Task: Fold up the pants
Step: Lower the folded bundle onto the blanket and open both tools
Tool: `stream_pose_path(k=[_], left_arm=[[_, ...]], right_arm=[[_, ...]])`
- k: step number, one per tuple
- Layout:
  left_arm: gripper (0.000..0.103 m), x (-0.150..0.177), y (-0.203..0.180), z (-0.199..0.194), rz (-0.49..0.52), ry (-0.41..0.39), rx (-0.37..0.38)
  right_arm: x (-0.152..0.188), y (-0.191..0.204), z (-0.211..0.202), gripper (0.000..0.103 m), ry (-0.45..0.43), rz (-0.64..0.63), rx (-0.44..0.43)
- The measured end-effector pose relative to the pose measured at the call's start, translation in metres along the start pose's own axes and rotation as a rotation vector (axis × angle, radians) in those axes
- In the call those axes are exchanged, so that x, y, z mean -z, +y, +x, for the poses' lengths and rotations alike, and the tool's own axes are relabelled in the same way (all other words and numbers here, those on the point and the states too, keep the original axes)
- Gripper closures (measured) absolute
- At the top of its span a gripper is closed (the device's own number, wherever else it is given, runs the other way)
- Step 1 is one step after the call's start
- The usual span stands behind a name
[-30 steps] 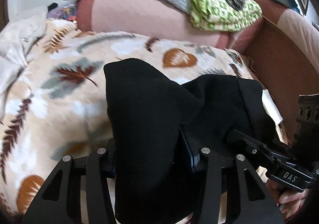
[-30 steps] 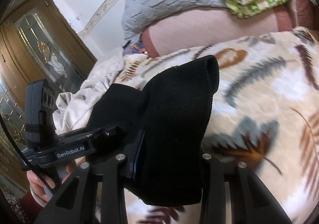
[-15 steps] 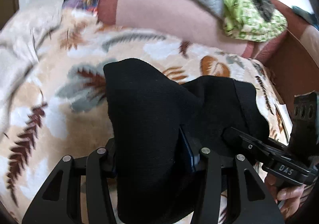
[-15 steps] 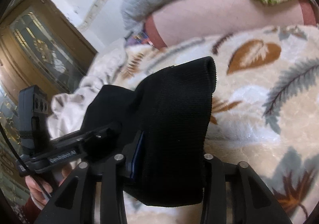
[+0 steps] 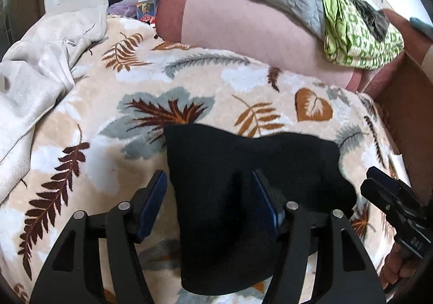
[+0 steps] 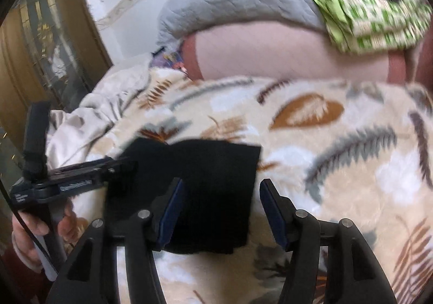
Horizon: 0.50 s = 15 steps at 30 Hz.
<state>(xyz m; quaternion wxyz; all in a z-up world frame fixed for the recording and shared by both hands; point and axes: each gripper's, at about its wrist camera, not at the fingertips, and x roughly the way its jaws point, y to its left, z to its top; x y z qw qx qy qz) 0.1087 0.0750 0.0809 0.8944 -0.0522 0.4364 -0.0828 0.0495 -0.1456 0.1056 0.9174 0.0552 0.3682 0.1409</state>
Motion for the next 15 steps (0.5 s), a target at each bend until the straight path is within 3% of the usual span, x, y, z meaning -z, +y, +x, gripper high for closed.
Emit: stream_pose_path(k=[4,10,15], left_arm=[[0.040,0.000,-0.004,0.005,0.004,0.006,-0.039],[0.040,0.009,-0.003,0.021,0.002,0.025,-0.058],[0.026,0.018,0.002,0.036,-0.014,0.027,-0.042]], right_arm=[[-0.013,0.020,0.014,0.043,0.004,-0.020,-0.029],[-0.003,0.022,0.051,0.046,0.077,0.019,-0.039],[0.026,0.013,0.059,0.046,0.085,0.059,-0.024]])
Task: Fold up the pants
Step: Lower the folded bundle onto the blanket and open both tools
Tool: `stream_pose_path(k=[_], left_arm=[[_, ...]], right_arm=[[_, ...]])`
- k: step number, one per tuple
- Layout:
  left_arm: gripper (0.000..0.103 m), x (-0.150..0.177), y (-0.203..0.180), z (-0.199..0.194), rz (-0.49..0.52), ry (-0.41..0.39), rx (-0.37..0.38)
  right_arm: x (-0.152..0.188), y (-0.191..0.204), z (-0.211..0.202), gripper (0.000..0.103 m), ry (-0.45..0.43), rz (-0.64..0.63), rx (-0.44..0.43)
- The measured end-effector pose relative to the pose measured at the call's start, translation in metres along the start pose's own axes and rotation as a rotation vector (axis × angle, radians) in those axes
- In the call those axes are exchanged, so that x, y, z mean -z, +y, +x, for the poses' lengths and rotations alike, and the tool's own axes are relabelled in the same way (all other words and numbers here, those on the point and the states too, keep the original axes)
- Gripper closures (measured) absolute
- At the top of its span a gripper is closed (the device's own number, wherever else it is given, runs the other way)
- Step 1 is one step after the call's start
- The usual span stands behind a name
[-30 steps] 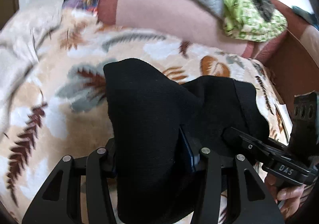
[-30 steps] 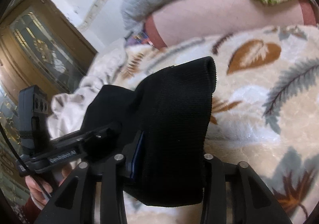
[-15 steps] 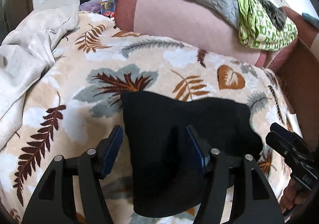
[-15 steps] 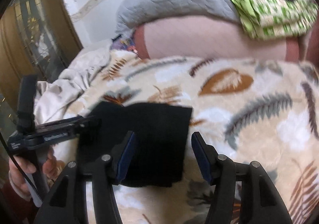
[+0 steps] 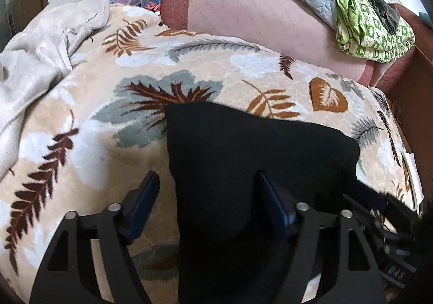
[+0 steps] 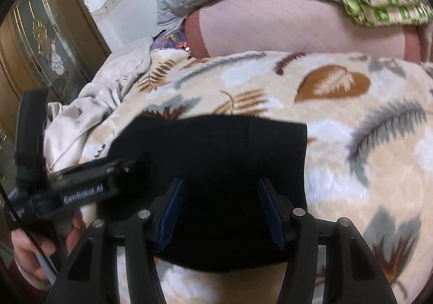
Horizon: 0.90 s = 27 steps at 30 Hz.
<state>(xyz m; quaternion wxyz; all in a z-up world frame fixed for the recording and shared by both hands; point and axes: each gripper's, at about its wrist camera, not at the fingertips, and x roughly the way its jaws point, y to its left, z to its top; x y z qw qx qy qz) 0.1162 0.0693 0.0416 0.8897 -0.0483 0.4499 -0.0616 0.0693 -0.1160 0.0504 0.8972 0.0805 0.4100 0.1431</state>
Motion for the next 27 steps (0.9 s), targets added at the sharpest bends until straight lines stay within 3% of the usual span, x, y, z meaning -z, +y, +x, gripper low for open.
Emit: stream_pose_path(k=[7,11,13,17,27], left_arm=[[0.025,0.005,-0.014,-0.005,0.047,-0.025,-0.025],[0.025,0.006,-0.016,-0.019,0.056,-0.026,-0.023],[0.025,0.008,-0.016,-0.032,0.062,-0.059,-0.041],[0.025,0.012,-0.014,-0.055,0.057,-0.102,-0.059],[0.025,0.034,-0.007,-0.109,0.009,-0.203,-0.091]], right_arm=[[0.008,0.011,-0.005,0.045,-0.014,-0.082,0.053],[0.005,0.014,-0.025,0.045,-0.055,-0.049,0.028],[0.007,0.019,-0.036,0.045,-0.080,-0.058,0.058],[0.010,0.024,-0.052,0.034,-0.100,-0.060,0.103],[0.020,0.037,-0.086,0.024,-0.148,-0.027,0.120]])
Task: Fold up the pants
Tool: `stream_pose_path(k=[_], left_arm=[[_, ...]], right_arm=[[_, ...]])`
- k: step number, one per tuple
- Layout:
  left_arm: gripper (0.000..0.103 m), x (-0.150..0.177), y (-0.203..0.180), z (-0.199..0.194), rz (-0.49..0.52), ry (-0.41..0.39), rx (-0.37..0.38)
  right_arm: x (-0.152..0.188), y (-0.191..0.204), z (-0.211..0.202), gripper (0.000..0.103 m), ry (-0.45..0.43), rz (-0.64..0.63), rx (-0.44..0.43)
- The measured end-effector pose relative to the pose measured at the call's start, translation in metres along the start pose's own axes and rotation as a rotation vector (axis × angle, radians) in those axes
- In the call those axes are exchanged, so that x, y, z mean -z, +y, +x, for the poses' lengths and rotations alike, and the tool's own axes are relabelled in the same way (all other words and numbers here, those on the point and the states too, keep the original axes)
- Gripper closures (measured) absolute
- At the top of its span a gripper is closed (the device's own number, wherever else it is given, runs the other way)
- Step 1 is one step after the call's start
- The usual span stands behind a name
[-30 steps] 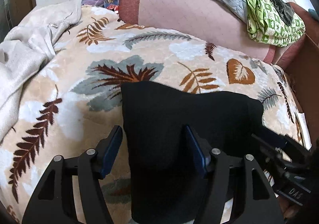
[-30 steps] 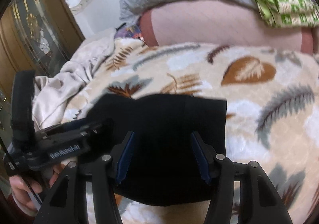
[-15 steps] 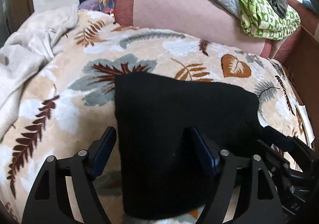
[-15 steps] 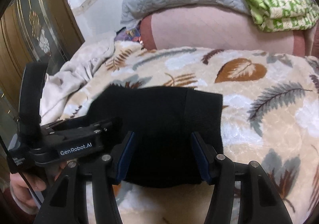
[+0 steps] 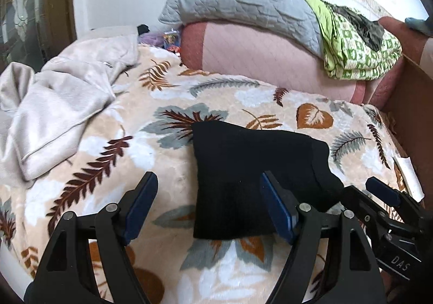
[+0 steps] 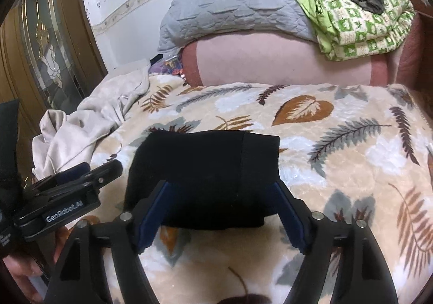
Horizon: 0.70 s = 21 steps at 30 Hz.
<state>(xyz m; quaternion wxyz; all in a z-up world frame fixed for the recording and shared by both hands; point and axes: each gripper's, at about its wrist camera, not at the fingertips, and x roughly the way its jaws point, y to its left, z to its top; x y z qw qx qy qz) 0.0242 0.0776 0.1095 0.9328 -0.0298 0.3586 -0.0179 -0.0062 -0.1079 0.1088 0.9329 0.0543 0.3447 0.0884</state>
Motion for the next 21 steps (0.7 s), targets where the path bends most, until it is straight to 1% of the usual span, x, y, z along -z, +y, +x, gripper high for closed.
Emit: stream_pose_path(k=[7,14,21], left_arm=[[0.025,0.014,-0.003,-0.032,0.019,-0.044,-0.027],[0.025,0.023,-0.007,-0.048,0.043,-0.056,-0.059],[0.025,0.026,-0.010,-0.059,0.044,-0.074,-0.059]], right_arm=[[0.011,0.007,-0.016,0.022,-0.002,0.005,-0.014],[0.020,0.012,-0.026,0.022,0.000,0.005,-0.028],[0.026,0.016,-0.032,0.022,-0.002,0.001,-0.041]])
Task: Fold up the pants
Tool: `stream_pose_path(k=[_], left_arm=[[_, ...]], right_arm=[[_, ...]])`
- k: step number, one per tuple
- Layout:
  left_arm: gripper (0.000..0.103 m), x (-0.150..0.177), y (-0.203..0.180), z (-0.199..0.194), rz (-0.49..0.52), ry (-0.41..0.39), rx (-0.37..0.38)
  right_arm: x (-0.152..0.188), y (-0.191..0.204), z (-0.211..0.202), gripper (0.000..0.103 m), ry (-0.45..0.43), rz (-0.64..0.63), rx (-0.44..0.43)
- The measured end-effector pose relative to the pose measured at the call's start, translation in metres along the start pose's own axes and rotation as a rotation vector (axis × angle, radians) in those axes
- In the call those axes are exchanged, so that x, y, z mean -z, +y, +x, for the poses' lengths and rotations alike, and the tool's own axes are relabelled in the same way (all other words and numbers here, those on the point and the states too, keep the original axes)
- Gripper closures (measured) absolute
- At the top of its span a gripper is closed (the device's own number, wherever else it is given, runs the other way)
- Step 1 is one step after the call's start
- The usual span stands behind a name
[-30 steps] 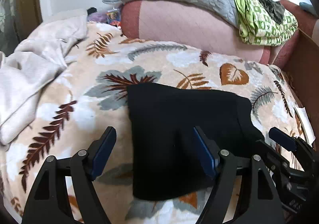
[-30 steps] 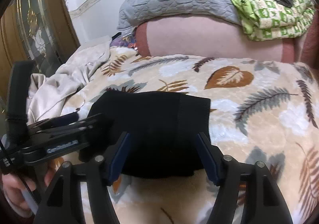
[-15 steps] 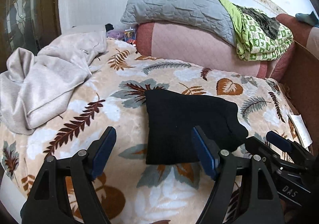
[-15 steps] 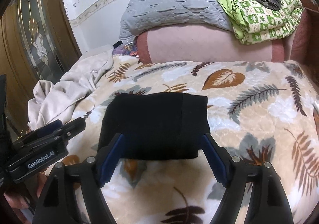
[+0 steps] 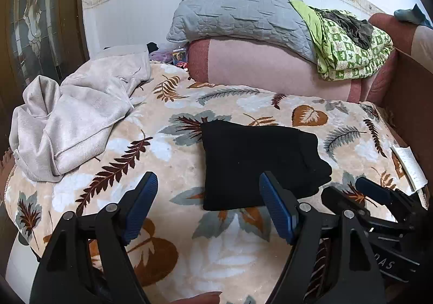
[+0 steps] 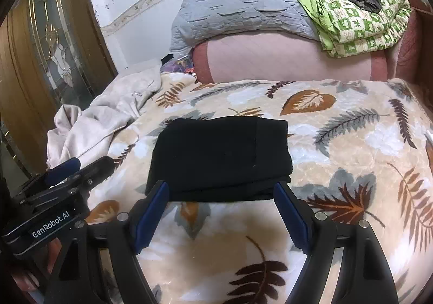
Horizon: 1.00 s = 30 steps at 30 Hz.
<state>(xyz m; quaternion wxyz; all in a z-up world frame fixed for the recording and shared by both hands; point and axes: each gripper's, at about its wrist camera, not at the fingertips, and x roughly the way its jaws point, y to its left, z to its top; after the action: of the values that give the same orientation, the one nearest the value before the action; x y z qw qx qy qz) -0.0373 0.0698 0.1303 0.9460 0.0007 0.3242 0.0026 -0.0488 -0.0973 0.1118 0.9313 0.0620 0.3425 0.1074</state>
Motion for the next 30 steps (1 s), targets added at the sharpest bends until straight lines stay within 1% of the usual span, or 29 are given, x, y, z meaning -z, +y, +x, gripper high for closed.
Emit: stream_pose_path(k=[10,15,30], left_arm=[[0.025,0.002,0.000,-0.008,-0.008,-0.008,0.008],[0.025,0.005,-0.001,-0.010,-0.007,-0.002,0.007],[0.025,0.007,-0.002,-0.011,-0.010,0.001,0.018]], right_arm=[[0.003,0.003,-0.006,0.022,-0.002,-0.005,-0.004],[0.006,0.003,-0.008,0.020,0.003,-0.002,-0.004],[0.008,0.005,-0.006,0.020,0.023,-0.001,-0.002]])
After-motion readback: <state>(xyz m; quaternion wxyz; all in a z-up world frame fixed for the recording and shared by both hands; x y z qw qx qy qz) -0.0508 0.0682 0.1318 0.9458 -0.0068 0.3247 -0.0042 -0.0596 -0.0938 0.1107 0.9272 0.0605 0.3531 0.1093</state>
